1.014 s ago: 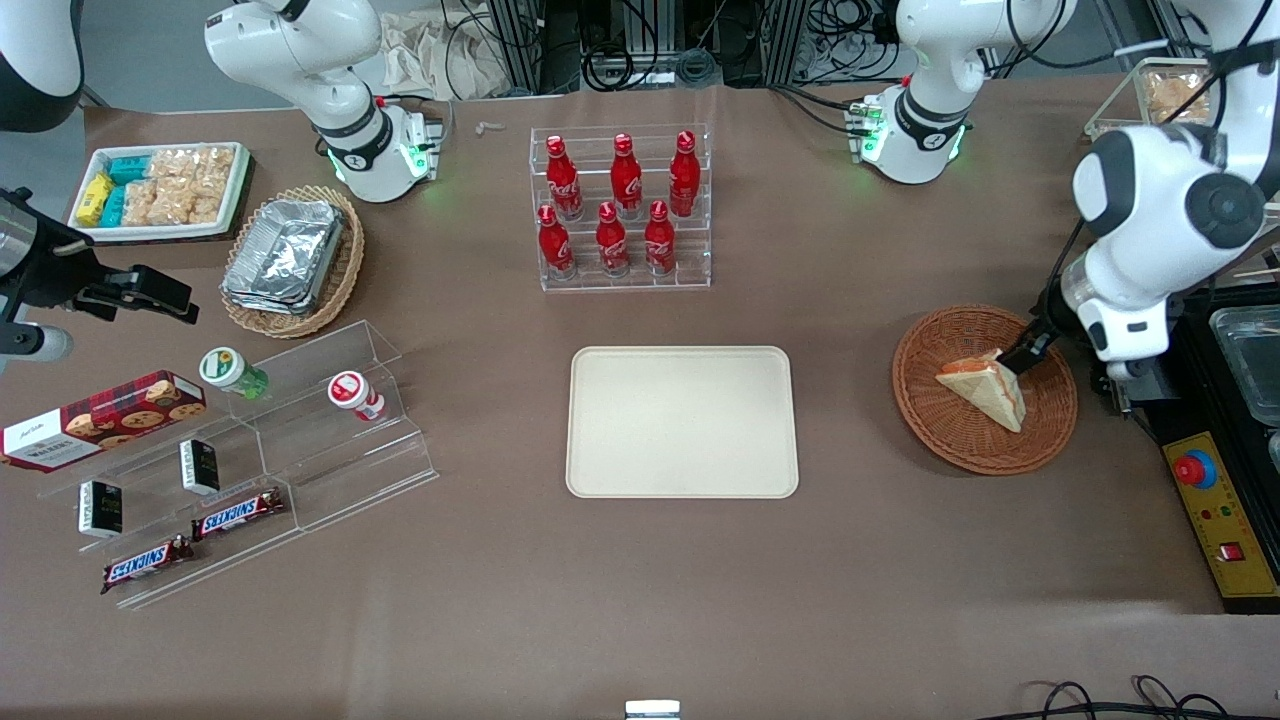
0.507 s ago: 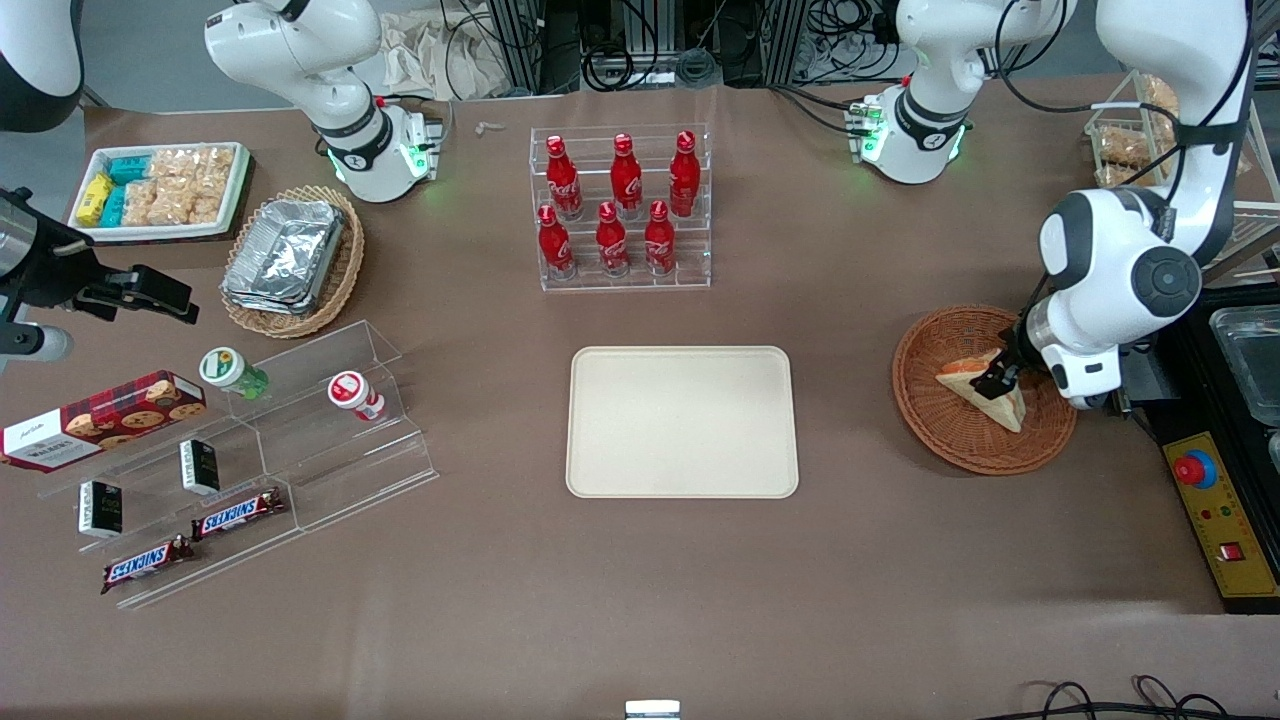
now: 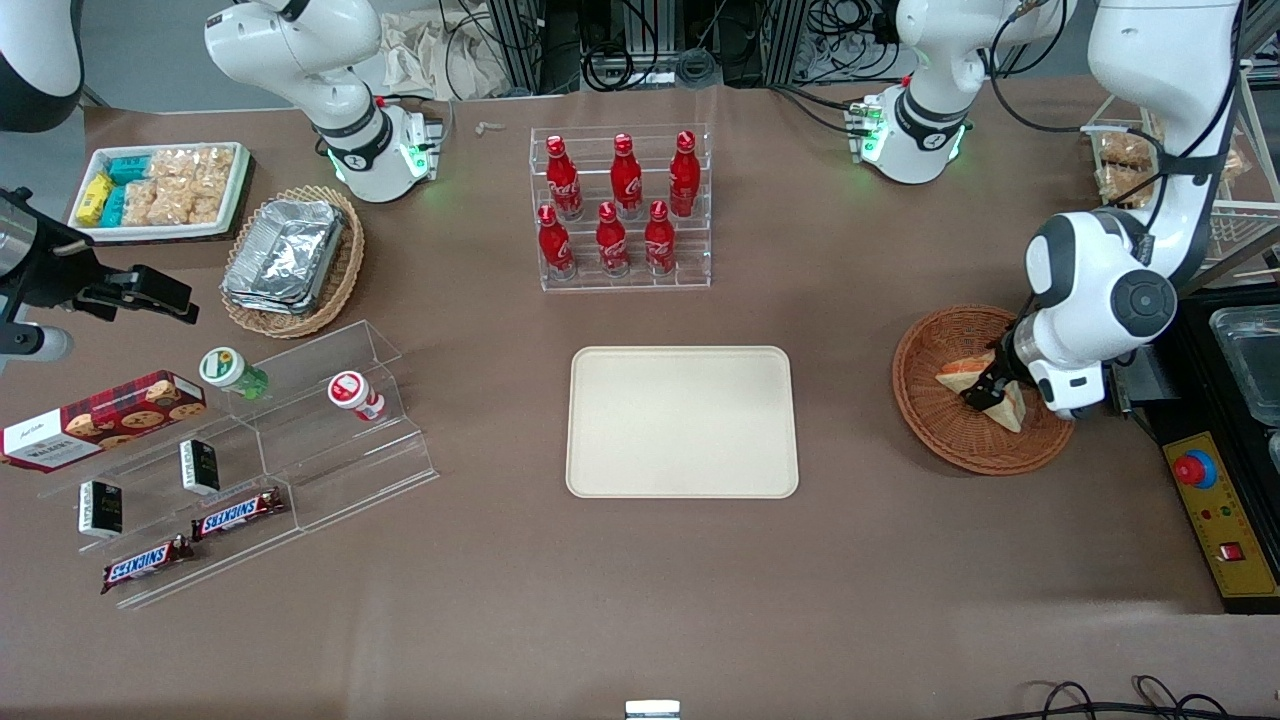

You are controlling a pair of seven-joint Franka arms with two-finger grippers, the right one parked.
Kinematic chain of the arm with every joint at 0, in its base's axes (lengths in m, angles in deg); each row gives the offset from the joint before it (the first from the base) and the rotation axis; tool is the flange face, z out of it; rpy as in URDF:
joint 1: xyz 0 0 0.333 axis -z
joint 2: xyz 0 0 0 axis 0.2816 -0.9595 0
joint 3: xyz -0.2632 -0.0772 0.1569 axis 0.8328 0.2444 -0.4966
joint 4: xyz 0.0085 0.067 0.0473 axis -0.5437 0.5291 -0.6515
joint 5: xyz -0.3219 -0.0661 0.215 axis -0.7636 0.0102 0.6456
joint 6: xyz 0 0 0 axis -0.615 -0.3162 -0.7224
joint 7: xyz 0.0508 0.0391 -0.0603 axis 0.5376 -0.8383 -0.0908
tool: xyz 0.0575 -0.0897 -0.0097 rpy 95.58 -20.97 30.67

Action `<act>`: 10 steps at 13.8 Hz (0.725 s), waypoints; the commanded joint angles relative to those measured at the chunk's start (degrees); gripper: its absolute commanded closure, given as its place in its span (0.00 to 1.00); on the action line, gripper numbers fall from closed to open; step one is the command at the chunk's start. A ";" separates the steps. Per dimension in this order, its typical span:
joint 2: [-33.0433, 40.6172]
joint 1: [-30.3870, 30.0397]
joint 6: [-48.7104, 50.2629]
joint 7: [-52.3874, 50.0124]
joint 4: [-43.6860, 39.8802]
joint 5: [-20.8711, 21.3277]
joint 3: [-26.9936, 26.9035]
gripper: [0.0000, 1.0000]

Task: Place sandwich from basket to tray
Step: 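Lower the left gripper and close it on the wrapped sandwich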

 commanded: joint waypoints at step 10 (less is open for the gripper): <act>-2.25 -0.11 -3.99 -3.02 -0.25 2.48 -1.94 1.00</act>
